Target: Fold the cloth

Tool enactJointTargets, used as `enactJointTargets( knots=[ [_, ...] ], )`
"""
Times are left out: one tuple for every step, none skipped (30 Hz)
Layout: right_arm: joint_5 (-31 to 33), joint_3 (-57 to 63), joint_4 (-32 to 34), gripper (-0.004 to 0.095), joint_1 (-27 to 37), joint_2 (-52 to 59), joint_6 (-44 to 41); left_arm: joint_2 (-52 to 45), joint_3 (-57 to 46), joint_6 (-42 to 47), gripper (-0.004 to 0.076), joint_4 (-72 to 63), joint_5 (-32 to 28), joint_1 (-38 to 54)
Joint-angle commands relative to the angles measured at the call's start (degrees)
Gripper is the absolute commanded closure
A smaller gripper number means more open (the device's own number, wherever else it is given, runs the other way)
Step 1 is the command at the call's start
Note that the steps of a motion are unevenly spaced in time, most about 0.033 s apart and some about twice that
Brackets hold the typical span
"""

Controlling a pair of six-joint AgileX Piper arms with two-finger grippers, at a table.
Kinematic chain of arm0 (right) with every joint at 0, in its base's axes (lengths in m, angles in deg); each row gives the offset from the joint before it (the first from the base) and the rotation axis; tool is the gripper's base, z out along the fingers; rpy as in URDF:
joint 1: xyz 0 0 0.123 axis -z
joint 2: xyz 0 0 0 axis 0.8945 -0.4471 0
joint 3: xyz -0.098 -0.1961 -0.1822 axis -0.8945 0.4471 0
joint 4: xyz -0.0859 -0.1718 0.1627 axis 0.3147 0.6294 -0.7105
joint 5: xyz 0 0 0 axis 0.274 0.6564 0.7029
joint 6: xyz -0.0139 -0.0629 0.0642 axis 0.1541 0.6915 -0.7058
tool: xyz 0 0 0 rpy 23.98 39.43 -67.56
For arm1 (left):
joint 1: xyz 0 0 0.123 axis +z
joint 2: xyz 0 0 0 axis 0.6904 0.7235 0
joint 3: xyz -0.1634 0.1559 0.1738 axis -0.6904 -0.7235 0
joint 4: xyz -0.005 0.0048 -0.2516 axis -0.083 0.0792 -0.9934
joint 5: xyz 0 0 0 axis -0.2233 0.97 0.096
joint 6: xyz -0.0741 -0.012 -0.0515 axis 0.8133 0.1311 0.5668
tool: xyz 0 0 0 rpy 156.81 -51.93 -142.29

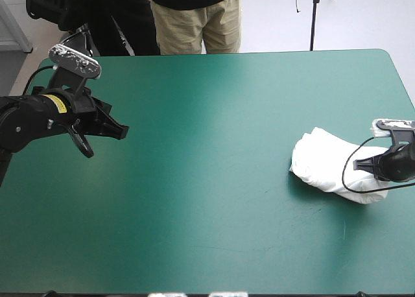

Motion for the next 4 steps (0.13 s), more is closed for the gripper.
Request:
enactJointTargets(
  knots=[
    [-2.0, -1.3, -0.9, 0.0434, 0.5, 2.1, 0.6, -1.9, 1.3, 2.8, 0.0741, 0.4, 3.4, -0.2],
    [-2.3, -1.3, -2.2, 0.0344, 0.5, 2.1, 0.9, -2.4, 1.3, 3.7, 0.0741, 1.0, 3.4, -0.2],
    [-2.6, -1.3, -3.0, 0.0258, 0.5, 2.1, 1.2, -2.9, 1.3, 4.0, 0.0741, 1.8, 3.4, -0.2],
    [-3.2, -1.3, -4.1, 0.0148, 0.3, 2.2, 1.1, -3.7, 1.3, 4.7, 0.0741, 3.4, 3.4, -0.2]
  ],
)
